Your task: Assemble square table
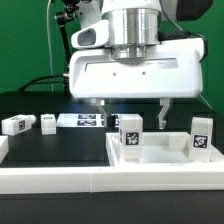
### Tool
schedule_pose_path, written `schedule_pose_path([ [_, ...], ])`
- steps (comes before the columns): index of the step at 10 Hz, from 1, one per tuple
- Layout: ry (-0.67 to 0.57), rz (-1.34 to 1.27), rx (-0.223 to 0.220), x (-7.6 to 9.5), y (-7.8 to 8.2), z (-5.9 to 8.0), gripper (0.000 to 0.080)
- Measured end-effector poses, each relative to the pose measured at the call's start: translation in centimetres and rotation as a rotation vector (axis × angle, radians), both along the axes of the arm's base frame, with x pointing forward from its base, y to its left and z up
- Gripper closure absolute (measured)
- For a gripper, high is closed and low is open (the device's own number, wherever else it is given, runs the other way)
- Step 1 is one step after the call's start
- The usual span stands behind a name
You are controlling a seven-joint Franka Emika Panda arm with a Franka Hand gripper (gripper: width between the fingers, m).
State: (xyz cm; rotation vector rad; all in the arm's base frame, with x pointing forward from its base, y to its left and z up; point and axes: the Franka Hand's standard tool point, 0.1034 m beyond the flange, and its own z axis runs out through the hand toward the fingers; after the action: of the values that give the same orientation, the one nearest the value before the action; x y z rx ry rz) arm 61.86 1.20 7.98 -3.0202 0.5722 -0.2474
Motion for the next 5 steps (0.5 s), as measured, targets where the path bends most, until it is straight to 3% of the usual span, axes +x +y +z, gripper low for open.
schedule_pose_path([
  [5,-0.006,0.293,-0.063,0.17,-0.81,0.14,0.015],
])
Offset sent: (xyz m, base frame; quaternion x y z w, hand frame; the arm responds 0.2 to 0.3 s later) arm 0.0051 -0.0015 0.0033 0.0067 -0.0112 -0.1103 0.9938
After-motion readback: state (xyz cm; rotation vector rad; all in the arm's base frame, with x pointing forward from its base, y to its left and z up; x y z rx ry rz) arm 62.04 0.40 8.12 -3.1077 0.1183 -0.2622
